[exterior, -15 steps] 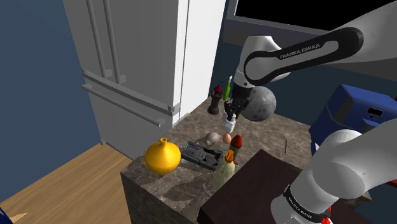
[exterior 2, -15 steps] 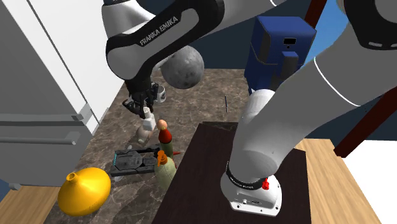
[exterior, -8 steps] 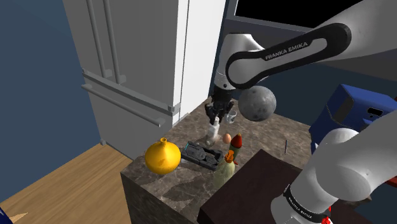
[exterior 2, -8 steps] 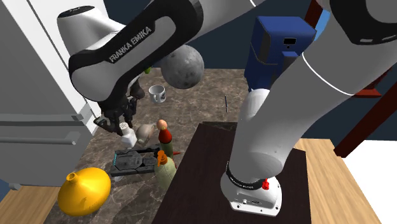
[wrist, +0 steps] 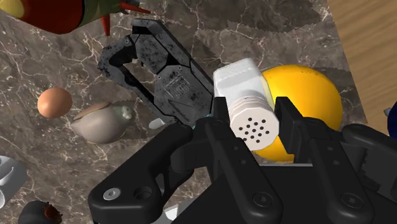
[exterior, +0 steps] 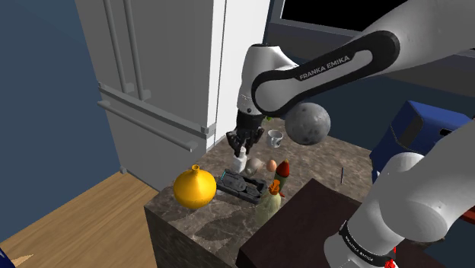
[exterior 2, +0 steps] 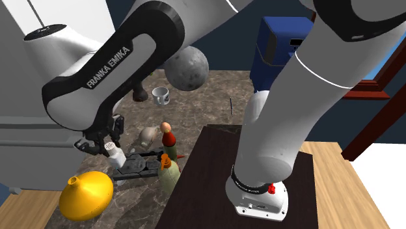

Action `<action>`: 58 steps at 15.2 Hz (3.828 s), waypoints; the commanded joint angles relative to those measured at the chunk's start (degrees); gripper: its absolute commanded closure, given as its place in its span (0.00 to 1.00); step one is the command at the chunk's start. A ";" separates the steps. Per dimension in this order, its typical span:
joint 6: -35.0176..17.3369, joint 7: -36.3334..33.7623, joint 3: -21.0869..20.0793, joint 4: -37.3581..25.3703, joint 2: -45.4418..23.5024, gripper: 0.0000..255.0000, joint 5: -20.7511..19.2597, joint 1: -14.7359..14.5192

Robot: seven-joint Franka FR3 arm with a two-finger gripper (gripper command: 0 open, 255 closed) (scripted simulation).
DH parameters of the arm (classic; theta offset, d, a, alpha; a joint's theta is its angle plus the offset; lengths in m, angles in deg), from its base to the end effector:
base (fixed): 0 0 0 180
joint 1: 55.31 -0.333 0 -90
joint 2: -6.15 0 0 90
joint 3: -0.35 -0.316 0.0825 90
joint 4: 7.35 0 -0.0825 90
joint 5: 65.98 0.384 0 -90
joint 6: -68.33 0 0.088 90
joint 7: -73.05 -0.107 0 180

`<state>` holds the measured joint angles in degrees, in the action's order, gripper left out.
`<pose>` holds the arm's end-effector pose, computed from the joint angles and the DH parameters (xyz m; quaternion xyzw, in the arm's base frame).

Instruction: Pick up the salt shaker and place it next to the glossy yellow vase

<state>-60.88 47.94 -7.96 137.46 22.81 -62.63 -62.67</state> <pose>0.4152 0.1175 0.3804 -0.9946 0.1033 -0.0070 0.0048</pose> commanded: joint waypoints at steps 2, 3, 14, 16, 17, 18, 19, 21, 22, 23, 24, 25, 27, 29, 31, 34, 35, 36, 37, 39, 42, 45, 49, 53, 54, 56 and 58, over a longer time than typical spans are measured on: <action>-2.83 -0.19 -0.19 1.27 -1.53 1.00 -0.07 0.00; -3.71 -0.23 -0.24 1.64 -2.06 1.00 -0.11 0.01; -13.65 -0.93 -0.70 4.74 -8.93 1.00 -0.99 0.28; -15.48 -1.13 -0.77 5.12 -10.39 1.00 -1.26 0.35; -16.40 -1.24 -0.79 5.29 -11.14 1.00 -1.42 0.38; -17.31 -1.36 -0.82 5.44 -11.91 1.00 -1.59 0.42; -18.22 -1.49 -0.84 5.58 -12.69 1.00 -1.77 0.45; -20.04 -1.79 -0.86 5.82 -14.29 1.00 -2.18 0.52; -20.95 -1.95 -0.87 5.91 -15.11 1.00 -2.41 0.55; -21.86 -2.13 -0.86 5.99 -15.94 1.00 -2.66 0.58; -22.76 -2.32 -0.85 6.06 -16.79 1.00 -2.93 0.61; -23.66 -2.52 -0.83 6.11 -17.65 1.00 -3.21 0.63; -25.44 -2.96 -0.74 6.16 -19.41 1.00 -3.84 0.66; -27.21 -3.46 -0.60 6.15 -21.20 1.00 -4.55 0.65; -28.95 -4.02 -0.39 6.08 -23.04 1.00 -5.33 0.59; -31.51 -4.94 0.10 5.86 -25.86 1.00 -6.61 0.35; -32.35 -5.26 0.32 5.75 -26.82 1.00 -7.05 0.23; -33.17 -5.58 0.56 5.63 -27.78 1.00 -7.50 0.09; -34.00 -5.91 0.82 5.50 -28.74 1.00 -7.94 -0.08; -35.61 -6.55 1.42 5.18 -30.69 1.00 -8.80 -0.48; -37.97 -7.42 2.44 4.59 -33.64 1.00 -9.97 -1.24; -39.04 -7.77 2.96 4.27 -35.02 1.00 -10.42 -1.66; -39.04 -7.77 2.96 4.27 -35.03 1.00 -10.41 -1.66; -39.04 -7.77 2.96 4.27 -35.03 0.00 -10.41 -1.66; -39.04 -7.77 2.96 4.27 -35.03 0.00 -10.41 -1.66; -39.04 -7.77 2.96 4.27 -35.03 0.00 -10.41 -1.66; -37.13 -7.14 2.01 4.86 -32.53 0.00 -9.60 -0.89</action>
<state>-99.08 40.41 -5.43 141.92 -11.18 -72.68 -64.03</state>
